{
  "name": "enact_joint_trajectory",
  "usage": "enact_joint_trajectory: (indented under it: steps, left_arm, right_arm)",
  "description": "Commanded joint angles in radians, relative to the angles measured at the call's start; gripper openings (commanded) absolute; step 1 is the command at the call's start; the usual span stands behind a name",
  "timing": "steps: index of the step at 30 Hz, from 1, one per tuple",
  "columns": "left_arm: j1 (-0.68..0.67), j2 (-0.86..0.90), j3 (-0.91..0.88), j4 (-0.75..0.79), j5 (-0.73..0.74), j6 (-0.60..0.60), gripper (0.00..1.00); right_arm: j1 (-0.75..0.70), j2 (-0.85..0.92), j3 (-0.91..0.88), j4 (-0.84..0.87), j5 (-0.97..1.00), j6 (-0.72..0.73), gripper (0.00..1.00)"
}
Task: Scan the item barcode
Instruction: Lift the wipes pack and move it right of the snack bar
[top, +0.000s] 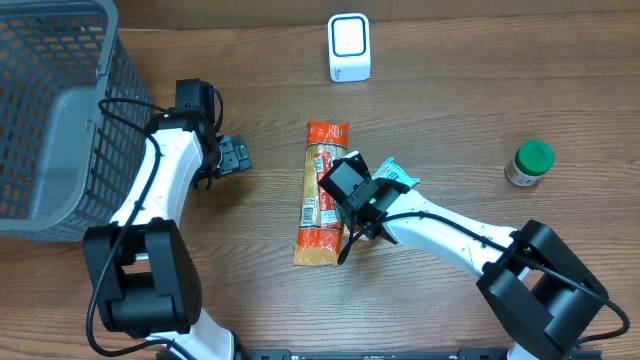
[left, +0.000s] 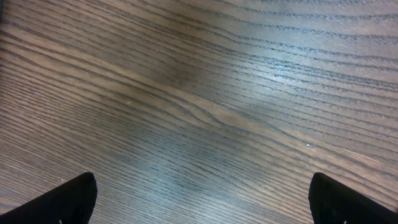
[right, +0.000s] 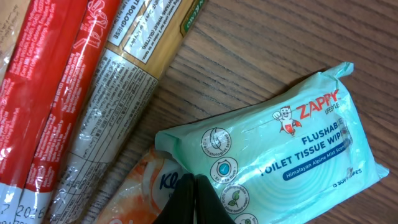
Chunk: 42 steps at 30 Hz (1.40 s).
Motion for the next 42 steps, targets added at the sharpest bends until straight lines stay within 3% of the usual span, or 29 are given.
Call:
enact_joint_trajectory:
  steps: [1,16,24,33,34,36,38,42]
  left_arm:
    - [0.005,-0.004,-0.002,0.001,0.008,0.004,1.00]
    - [0.005,-0.004,-0.002,0.001,0.008,0.004,1.00]
    - [0.005,-0.004,-0.002,0.001,0.008,0.004,1.00]
    - [0.005,-0.004,-0.002,0.001,0.008,0.004,1.00]
    - [0.005,-0.004,-0.002,0.001,0.008,0.004,1.00]
    - [0.005,-0.004,-0.002,0.001,0.008,0.004,1.00]
    - [0.005,-0.004,-0.002,0.001,0.008,0.004,1.00]
    - [0.005,-0.004,-0.002,0.001,0.008,0.004,1.00]
  right_arm:
    - [-0.015,-0.011,0.018,-0.018,0.019,0.006,0.04]
    - [-0.209,-0.011,0.018,-0.237,-0.126,0.010,0.08]
    - [-0.239,-0.022,0.018,-0.244,-0.126,0.114,0.09]
    - [-0.335,-0.103,0.018,-0.234,-0.257,0.108,0.10]
    - [-0.356,-0.114,0.018,-0.229,-0.285,0.109,0.12]
    - [-0.401,-0.124,0.018,-0.206,-0.344,0.109,0.30]
    - [-0.439,-0.122,0.018,-0.179,-0.382,0.109,0.38]
    - [-0.510,-0.110,0.016,-0.126,-0.450,0.109,0.40]
